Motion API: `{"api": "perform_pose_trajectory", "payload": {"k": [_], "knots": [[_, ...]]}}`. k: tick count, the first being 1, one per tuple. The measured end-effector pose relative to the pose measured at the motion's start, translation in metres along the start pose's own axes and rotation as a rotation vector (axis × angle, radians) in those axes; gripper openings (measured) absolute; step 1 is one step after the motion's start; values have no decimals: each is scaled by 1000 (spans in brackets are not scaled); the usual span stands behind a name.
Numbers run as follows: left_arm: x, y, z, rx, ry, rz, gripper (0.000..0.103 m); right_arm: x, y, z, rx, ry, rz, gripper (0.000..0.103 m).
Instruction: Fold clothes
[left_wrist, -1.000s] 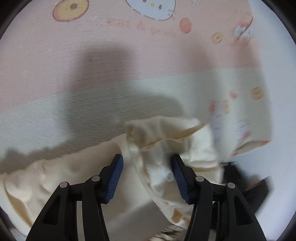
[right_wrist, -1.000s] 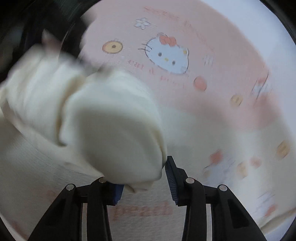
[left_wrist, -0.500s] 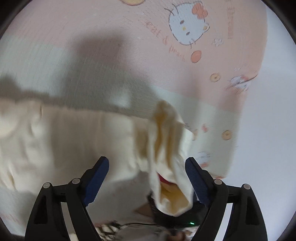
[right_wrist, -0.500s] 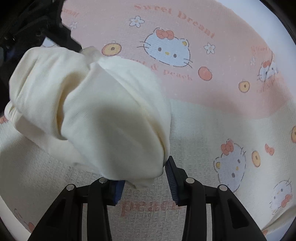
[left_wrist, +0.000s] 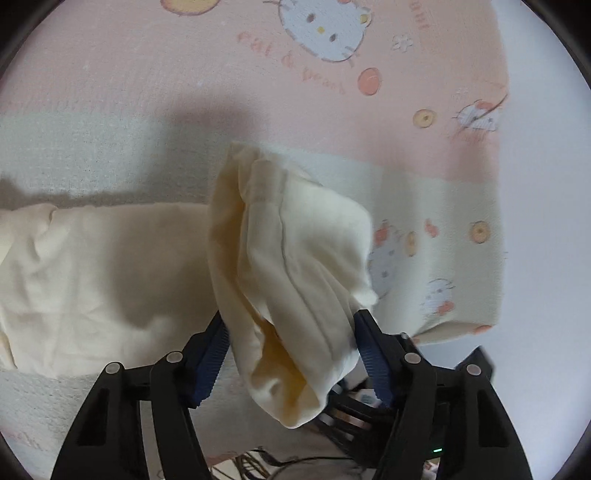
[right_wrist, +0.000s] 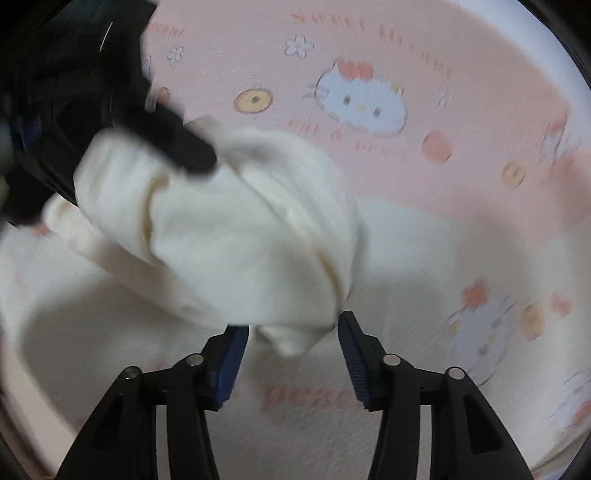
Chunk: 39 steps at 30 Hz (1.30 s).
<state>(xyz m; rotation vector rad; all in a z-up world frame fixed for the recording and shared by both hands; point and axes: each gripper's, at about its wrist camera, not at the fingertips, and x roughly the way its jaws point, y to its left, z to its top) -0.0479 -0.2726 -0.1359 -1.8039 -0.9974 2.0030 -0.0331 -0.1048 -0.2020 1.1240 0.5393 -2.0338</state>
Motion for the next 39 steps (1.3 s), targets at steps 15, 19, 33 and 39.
{"api": "perform_pose_trajectory", "payload": {"k": [15,19,33,39], "knots": [[16,4,-10,74,-62,189,67,11,-111,-16,770,-43,567,77],[15,7,-12,106,-83,213,67,43,-129,-24,948,-4,680,77],[10,4,-13,124,-94,257,69,77,-96,-5,872,30,745,86],[-9,-35,-44,308,-206,553,73,77,-101,-6,900,30,748,77]]}}
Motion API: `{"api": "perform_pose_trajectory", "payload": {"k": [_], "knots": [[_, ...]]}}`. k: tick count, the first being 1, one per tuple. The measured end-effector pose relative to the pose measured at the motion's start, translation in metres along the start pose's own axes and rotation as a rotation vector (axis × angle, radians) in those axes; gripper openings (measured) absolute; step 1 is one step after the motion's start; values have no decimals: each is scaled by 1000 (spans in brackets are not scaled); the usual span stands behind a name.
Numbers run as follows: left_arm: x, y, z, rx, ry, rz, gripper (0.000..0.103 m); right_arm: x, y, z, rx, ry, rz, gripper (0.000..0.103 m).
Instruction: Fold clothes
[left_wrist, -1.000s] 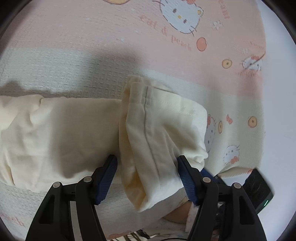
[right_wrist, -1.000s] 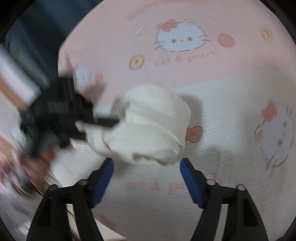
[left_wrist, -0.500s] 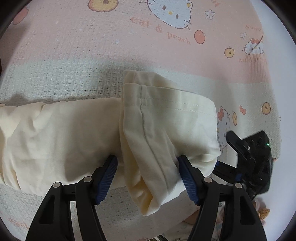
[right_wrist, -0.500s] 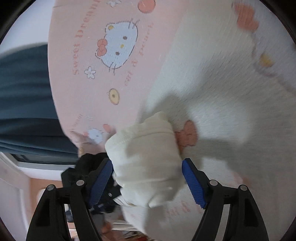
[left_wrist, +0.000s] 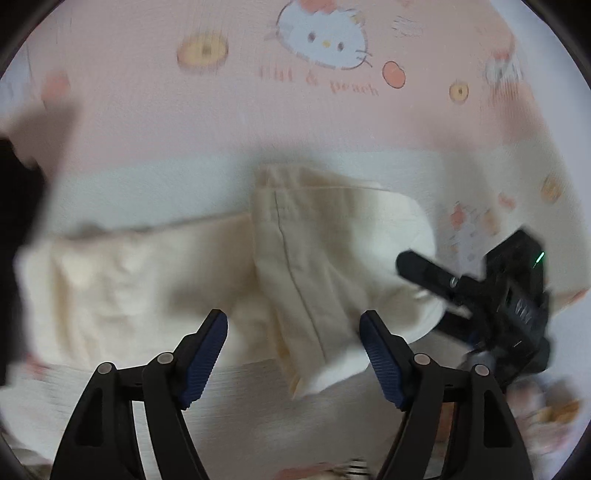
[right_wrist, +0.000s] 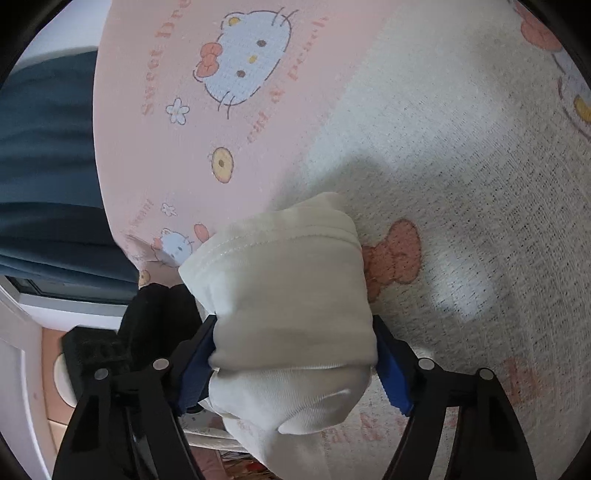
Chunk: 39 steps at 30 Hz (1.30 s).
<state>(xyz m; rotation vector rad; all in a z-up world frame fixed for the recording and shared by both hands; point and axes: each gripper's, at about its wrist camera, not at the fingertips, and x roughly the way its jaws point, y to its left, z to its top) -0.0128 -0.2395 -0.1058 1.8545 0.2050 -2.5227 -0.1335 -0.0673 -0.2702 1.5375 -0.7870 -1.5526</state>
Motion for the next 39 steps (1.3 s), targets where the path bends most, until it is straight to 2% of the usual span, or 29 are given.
{"api": "perform_pose_trajectory", "payload": {"k": [3,5,9,14,18,21,22,25,28,30,33,36,39], "knots": [[-19,-33,-17,236,-112,264,73,-2,9,1,-33,8,-21,76],[-25,-57,-35,403,-184,414,73,-1,16,2,-49,11,-29,76],[-21,-86,-75,639,-310,544,74,-1,19,6,-38,22,-25,76],[2,-96,-102,756,-309,577,74,-6,22,9,-21,43,-1,76],[19,-101,-113,869,-324,664,74,-6,23,12,-16,63,8,76],[29,-104,-123,963,-376,750,74,-7,20,14,16,75,23,76],[30,-106,-125,977,-387,758,74,-8,20,14,19,77,23,76],[35,-113,-127,1013,-417,770,74,-9,23,14,13,84,13,76],[37,-120,-126,1027,-417,738,74,-8,27,13,-8,97,-18,76],[42,-122,-126,1041,-419,746,74,-7,27,13,-6,108,-29,76],[61,-120,-120,1042,-377,769,77,-9,24,14,20,118,-2,76],[73,-116,-115,1043,-386,819,87,-14,26,14,21,135,33,76],[80,-107,-111,1031,-354,796,89,-16,29,13,5,152,47,76]]}}
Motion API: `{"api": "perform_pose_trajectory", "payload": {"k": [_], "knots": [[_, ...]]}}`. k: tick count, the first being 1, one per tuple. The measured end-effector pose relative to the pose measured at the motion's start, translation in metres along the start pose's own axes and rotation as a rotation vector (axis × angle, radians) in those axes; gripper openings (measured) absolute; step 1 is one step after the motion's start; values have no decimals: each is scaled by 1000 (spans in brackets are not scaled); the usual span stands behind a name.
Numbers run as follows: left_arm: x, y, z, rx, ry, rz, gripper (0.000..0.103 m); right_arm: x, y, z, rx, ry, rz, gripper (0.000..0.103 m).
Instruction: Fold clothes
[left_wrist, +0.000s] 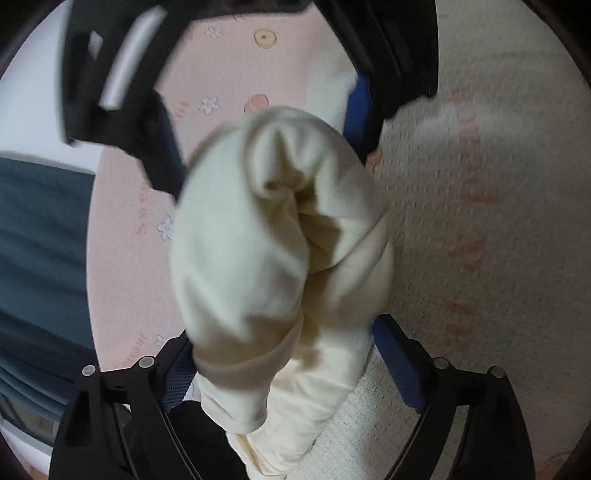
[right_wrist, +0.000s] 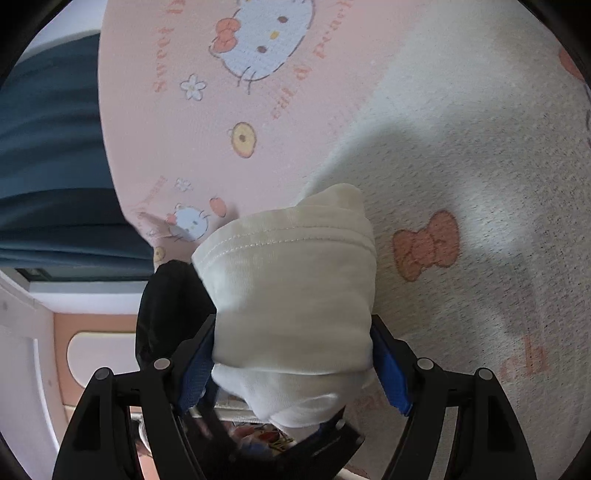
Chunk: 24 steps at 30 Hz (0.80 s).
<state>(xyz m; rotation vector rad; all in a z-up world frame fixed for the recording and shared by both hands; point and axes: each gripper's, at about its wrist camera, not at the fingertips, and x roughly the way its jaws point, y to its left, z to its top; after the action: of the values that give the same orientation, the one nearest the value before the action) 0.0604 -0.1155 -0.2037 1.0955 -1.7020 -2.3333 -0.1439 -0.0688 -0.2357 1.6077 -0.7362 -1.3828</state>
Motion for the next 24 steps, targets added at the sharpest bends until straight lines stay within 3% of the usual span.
{"api": "perform_pose_trajectory", "payload": {"k": [3,8,10,15,20,24], "knots": [[10,9,-8,-85,25,-111,87,3,2,-1,-16,23,-1,78],[33,51,-18,-410,103,-384,86,4,-14,4,76,9,53,82],[43,61,-23,-497,123,-449,86,3,-23,7,125,0,73,84],[42,59,-23,-512,122,-445,86,0,-42,13,206,-31,103,85],[39,60,-21,-503,119,-437,86,6,-47,19,193,-66,108,85],[25,64,-19,-482,117,-392,86,6,-31,18,113,-73,43,78]]}}
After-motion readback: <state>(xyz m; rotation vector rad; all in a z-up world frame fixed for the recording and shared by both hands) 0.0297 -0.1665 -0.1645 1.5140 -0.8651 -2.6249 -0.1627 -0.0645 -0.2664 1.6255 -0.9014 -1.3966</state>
